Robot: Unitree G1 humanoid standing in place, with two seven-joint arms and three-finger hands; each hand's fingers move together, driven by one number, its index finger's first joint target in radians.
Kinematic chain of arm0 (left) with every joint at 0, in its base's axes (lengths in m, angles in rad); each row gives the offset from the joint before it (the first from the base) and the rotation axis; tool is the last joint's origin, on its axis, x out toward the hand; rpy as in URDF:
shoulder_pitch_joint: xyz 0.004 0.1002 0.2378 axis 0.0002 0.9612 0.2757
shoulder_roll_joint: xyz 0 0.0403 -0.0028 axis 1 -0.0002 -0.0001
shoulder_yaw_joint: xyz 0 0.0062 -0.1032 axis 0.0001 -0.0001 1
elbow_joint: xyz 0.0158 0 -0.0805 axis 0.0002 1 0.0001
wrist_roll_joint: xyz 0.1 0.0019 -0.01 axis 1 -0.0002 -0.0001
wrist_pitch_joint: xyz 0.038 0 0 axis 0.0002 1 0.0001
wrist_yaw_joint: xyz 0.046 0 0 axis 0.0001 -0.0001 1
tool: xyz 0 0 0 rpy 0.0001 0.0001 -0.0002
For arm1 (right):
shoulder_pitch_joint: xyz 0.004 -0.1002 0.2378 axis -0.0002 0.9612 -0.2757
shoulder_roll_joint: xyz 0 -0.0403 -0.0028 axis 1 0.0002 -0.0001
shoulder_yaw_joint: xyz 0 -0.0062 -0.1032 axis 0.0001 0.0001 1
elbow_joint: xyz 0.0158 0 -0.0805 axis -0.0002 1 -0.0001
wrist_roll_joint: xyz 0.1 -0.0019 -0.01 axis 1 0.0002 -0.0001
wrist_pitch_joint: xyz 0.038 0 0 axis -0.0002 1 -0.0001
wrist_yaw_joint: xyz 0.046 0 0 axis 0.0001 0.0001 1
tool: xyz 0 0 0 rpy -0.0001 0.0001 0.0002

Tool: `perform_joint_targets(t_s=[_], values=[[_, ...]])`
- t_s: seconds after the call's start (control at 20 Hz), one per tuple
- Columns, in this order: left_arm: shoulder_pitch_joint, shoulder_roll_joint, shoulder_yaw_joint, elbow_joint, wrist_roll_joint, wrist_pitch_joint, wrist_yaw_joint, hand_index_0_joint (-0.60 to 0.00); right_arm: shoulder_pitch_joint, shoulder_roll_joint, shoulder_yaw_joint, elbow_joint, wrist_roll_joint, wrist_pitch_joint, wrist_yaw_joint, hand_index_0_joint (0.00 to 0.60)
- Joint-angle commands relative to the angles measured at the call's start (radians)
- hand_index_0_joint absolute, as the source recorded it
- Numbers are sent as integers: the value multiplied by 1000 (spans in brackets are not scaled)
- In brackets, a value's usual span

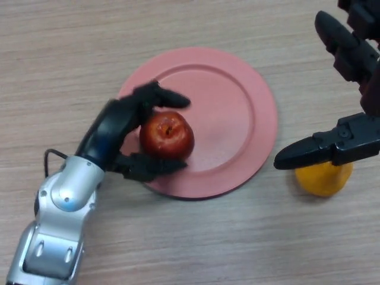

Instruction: Pick up the red apple and place it on the plate

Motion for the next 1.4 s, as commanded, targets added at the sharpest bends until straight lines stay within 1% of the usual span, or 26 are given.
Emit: perform_joint_targets(t_s=[0.05,0.1,0.2,0.25,0.4,0.45,0.5,0.55,0.6,0.65,0.7,0.75,0.8,0.85,0.9,0.95,1.0,1.05,1.15,1.2,1.25,1.4], values=[[-56,21,67,26,-2,-194,10,-28,-21,-28,-44,10,-72,-211,33,0],[-56,22,74,35,-6,-203,5,0,-25,-34,-40,25,-90,-225,42,0],[-38,23,87,-17,-68,-140,-51,0,-34,-26,-38,32,-108,-206,54,0],[-16,30,103,-110,-143,-44,-109,0,-27,-21,-35,41,-119,-225,67,0],[18,48,130,-256,-208,71,-134,0,-40,-19,-35,63,-135,-244,76,0],[20,58,156,-328,-240,137,-122,0,-41,-23,-37,66,-143,-246,87,0],[15,58,174,-357,-268,179,-117,0,-42,-25,-37,66,-145,-246,91,0],[16,77,208,-417,-305,209,-86,0,-27,-24,-36,55,-150,-233,101,0],[15,84,220,-438,-322,229,-75,0,-19,-25,-35,52,-154,-237,106,0],[34,101,239,-493,-351,236,-57,0,-2,-24,-44,50,-165,-254,121,0],[40,105,243,-513,-364,251,-49,0,4,-22,-48,48,-166,-255,126,0],[50,109,260,-603,-433,393,-27,0,18,-19,-62,43,-164,-261,132,0],[49,108,264,-627,-450,421,-9,0,25,-18,-68,42,-162,-267,133,0],[45,110,287,-705,-503,495,34,0,45,-17,-86,34,-152,-274,133,0],[42,113,299,-727,-525,511,45,0,51,-17,-93,28,-145,-269,131,0],[39,141,334,-770,-568,538,55,0,67,-22,-120,8,-127,-275,129,0],[37,153,343,-777,-577,540,59,0,70,-27,-127,3,-123,-281,126,0],[45,171,368,-789,-597,522,58,0,92,-37,-139,-1,-121,-310,133,0],[30,187,381,-776,-615,488,77,0,119,-34,-150,-4,-104,-326,132,0],[24,193,386,-773,-622,484,84,0,122,-35,-151,-5,-101,-327,131,0],[21,206,387,-761,-619,462,99,0,134,-41,-155,8,-105,-340,136,0],[44,204,384,-761,-603,427,116,0,143,-44,-158,20,-113,-345,129,0]])
